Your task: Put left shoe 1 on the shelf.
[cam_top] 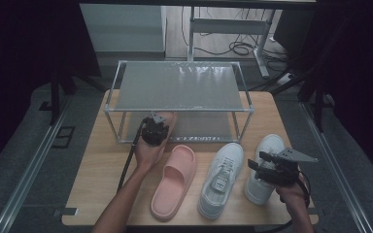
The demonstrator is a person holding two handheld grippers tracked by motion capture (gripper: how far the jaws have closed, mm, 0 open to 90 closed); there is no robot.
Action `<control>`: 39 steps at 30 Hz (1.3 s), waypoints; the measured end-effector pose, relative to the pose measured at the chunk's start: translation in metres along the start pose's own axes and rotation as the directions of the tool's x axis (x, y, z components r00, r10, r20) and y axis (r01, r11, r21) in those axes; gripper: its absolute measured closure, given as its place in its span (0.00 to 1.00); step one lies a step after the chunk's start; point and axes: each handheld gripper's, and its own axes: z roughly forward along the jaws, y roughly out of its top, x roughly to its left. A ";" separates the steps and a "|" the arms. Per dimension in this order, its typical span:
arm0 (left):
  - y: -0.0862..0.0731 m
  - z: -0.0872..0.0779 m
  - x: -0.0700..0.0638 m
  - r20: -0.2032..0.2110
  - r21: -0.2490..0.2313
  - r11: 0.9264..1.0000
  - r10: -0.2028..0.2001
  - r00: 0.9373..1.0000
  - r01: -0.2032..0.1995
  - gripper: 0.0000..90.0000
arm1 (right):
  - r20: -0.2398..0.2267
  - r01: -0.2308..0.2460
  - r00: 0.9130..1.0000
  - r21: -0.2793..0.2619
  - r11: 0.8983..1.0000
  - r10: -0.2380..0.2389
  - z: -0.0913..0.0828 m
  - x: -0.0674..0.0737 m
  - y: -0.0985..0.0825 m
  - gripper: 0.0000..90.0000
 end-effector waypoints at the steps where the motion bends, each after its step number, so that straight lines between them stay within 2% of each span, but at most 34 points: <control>1: 0.000 0.000 0.000 0.000 0.000 1.000 0.000 1.000 0.000 0.92 | 0.000 0.000 1.000 0.000 1.000 0.000 0.000 0.000 0.000 0.43; 4: -0.003 0.010 -0.001 0.000 0.004 1.000 -0.012 1.000 0.012 0.91 | 0.004 -0.001 1.000 0.001 1.000 0.001 0.000 0.000 0.000 0.43; 8: -0.005 0.014 -0.002 -0.001 0.011 1.000 -0.008 1.000 0.008 0.91 | 0.005 0.001 1.000 -0.006 1.000 -0.001 -0.001 0.000 0.000 0.43; 9: -0.006 0.016 -0.005 -0.007 0.018 1.000 0.004 1.000 -0.004 0.87 | 0.006 0.000 1.000 -0.010 1.000 0.000 -0.002 0.000 0.000 0.43; 11: -0.006 0.015 -0.006 -0.013 0.020 1.000 0.007 1.000 -0.007 0.74 | 0.006 0.000 1.000 -0.010 1.000 0.000 -0.002 -0.001 0.000 0.43; 13: -0.007 0.008 -0.006 -0.002 0.009 1.000 0.001 1.000 -0.001 0.65 | 0.008 -0.001 1.000 -0.010 1.000 0.001 -0.003 -0.001 0.000 0.43; 15: -0.008 0.005 -0.006 -0.001 0.013 1.000 0.001 1.000 -0.001 0.62 | 0.009 -0.001 1.000 -0.011 1.000 0.001 -0.003 -0.001 0.000 0.43; 22: -0.026 -0.030 0.002 0.076 -0.012 1.000 -0.014 0.997 0.015 0.60 | 0.021 0.003 1.000 -0.025 1.000 -0.003 -0.005 0.001 0.001 0.44; 26: -0.035 -0.046 0.009 0.134 -0.024 0.999 -0.020 0.991 0.023 0.63 | 0.024 0.004 1.000 -0.022 1.000 -0.004 -0.005 0.000 0.001 0.44; 30: -0.042 -0.058 0.016 0.159 -0.035 0.999 -0.025 0.987 0.031 0.76 | 0.027 0.002 1.000 -0.031 1.000 -0.001 -0.004 0.000 0.001 0.44; 32: -0.048 -0.069 0.020 0.189 -0.038 0.999 -0.024 0.982 0.032 0.81 | 0.025 0.001 1.000 -0.030 1.000 -0.001 -0.005 0.001 0.001 0.44; 39: -0.061 -0.086 0.020 0.209 -0.025 1.000 -0.003 0.978 0.009 0.96 | 0.024 0.004 1.000 -0.026 1.000 -0.004 -0.003 0.002 0.001 0.44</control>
